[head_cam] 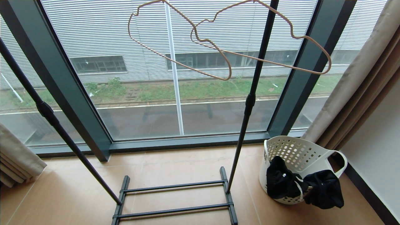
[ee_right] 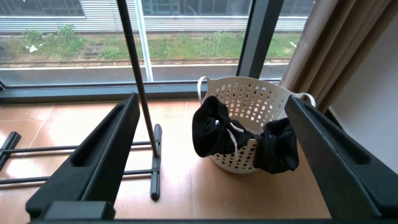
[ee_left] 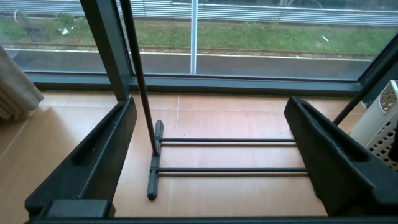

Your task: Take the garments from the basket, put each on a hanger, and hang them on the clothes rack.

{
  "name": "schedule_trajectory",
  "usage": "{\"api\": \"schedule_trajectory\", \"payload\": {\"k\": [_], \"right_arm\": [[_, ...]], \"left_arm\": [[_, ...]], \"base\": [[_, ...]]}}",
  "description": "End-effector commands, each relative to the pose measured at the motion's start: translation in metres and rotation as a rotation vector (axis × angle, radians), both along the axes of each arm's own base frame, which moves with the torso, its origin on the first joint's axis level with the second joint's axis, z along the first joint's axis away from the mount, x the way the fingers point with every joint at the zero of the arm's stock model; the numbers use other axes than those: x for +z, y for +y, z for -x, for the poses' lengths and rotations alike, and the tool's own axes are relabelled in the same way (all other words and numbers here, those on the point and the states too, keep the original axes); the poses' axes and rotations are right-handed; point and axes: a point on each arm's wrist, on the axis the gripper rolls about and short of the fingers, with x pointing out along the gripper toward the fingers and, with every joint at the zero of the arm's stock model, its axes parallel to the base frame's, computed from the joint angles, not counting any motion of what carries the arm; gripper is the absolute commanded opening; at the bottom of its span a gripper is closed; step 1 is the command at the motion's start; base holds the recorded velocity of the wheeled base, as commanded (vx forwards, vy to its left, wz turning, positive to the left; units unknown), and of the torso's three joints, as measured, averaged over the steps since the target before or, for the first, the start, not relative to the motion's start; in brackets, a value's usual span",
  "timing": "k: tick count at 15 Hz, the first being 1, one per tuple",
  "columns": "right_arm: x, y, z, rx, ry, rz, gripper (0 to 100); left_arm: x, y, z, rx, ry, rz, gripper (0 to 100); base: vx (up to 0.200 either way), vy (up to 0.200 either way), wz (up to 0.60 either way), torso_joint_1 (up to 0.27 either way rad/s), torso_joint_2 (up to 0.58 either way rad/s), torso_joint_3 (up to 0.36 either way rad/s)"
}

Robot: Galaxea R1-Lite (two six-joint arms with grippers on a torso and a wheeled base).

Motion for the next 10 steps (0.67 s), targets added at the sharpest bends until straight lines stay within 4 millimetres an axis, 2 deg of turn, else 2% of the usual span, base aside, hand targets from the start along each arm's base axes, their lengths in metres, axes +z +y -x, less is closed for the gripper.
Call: {"api": "schedule_trajectory", "payload": {"k": [1,10], "right_arm": [[0.0000,0.0000,0.0000,0.001,-0.001,-0.002,100],[0.0002,-0.0001,0.0000,-0.003,-0.003,-0.005,100]], "left_arm": [[0.0001,0.0000,-0.0001,0.000,0.001,0.000,100],[0.0001,0.0000,-0.0001,0.000,0.001,0.000,100]], "base": [[0.000,0.000,0.00,0.000,0.00,0.000],[0.000,0.000,0.00,0.000,0.00,0.000]]}}
